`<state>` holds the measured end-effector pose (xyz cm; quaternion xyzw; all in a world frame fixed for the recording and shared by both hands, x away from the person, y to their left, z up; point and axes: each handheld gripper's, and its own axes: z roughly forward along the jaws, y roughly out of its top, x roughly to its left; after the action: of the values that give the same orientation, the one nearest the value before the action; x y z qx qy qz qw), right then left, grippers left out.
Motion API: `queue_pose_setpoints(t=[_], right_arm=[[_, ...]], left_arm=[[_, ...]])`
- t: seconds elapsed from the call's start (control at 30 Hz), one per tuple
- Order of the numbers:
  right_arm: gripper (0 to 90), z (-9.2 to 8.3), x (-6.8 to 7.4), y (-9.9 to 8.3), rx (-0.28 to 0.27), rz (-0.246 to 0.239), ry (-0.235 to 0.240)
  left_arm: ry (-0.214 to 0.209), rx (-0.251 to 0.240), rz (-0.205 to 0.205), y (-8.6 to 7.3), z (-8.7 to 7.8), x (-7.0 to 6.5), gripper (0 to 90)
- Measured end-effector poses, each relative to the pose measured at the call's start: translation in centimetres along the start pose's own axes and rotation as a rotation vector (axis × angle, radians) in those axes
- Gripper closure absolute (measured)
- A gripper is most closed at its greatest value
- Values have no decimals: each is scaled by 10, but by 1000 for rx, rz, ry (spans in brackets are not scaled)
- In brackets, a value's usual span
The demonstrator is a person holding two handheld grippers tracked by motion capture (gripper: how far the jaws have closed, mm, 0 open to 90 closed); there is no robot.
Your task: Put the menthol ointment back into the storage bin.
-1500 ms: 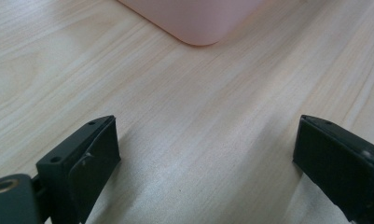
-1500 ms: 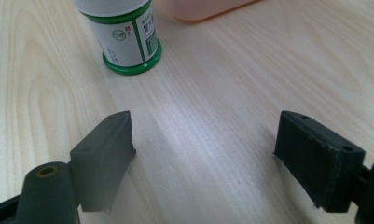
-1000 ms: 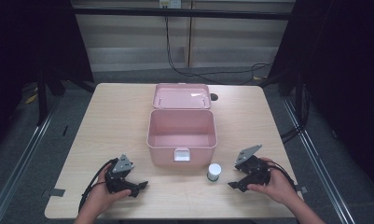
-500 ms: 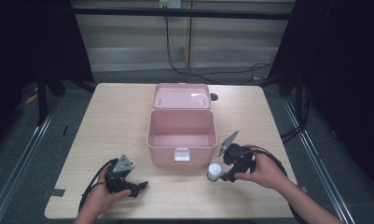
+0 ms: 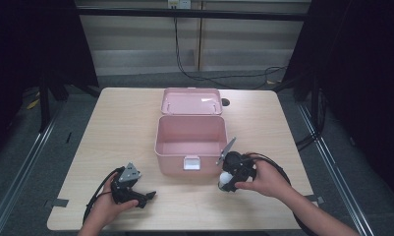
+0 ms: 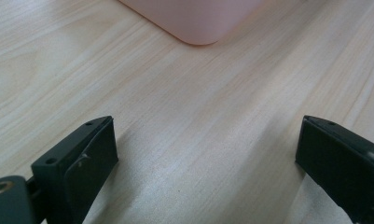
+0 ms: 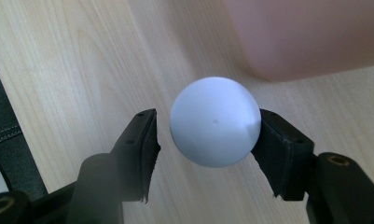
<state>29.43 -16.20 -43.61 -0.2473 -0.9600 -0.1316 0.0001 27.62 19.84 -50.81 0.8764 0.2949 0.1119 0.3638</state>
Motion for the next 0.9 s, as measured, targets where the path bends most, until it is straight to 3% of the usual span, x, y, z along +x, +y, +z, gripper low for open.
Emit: queue_pose_setpoints(t=[0.2,0.4,0.6,0.9], right_arm=[[500,-1,0,5,18,17,0],[507,-2,2,7,42,31,8],[507,-16,6,10,42,42,26],[508,-38,10,14,103,48,36]], left_arm=[[-4,0,-1,0,1,0,39],[-3,1,0,0,1,0,39],[-5,-1,-1,0,1,0,39],[-3,-3,-6,0,1,-1,39]])
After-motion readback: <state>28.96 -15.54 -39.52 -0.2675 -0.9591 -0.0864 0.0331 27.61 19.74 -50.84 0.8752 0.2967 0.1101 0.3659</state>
